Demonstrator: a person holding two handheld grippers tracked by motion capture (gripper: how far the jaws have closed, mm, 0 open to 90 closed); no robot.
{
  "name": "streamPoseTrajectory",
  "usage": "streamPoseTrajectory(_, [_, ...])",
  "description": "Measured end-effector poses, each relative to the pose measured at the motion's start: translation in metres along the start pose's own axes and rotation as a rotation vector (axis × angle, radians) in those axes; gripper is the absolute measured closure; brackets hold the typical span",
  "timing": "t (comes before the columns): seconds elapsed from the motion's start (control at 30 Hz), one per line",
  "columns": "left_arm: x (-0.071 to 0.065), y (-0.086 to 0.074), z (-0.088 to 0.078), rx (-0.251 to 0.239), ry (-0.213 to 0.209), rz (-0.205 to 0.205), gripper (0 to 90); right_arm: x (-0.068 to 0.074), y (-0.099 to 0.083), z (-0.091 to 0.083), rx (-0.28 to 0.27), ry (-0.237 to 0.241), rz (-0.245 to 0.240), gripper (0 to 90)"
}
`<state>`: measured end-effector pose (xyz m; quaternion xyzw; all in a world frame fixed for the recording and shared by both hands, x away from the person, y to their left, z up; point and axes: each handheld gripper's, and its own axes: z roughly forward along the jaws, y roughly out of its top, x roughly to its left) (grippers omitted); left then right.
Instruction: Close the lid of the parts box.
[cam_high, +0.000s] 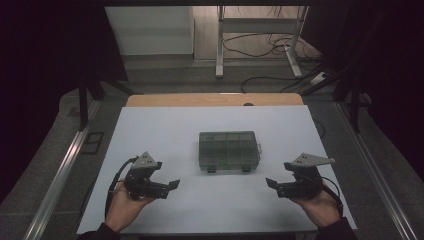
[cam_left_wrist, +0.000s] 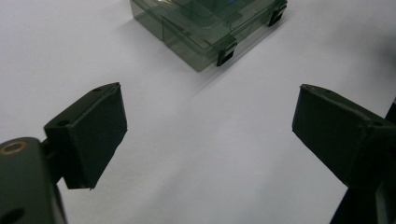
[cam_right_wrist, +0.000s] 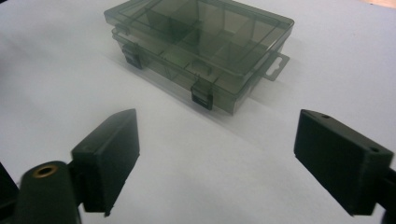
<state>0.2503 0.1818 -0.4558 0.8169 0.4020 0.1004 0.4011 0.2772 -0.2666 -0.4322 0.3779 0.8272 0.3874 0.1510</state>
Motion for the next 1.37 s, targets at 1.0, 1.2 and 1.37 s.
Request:
streamPoseTrajectory(1.0, [0.001, -0.049, -0.047, -0.027, 0.112, -0.053, 0.2, -0.004, -0.041, -0.032, 0.011, -0.048, 0.053, 0.0])
streamPoseTrajectory(1.2, [0.001, -0.057, -0.05, -0.018, 0.151, -0.049, 0.0, -0.004, -0.044, -0.034, -0.001, -0.048, 0.067, 0.0])
streamPoseTrajectory(1.37, [0.0, -0.056, -0.049, -0.012, 0.155, -0.046, 0.0, -0.005, -0.044, -0.033, 0.002, -0.049, 0.067, 0.0])
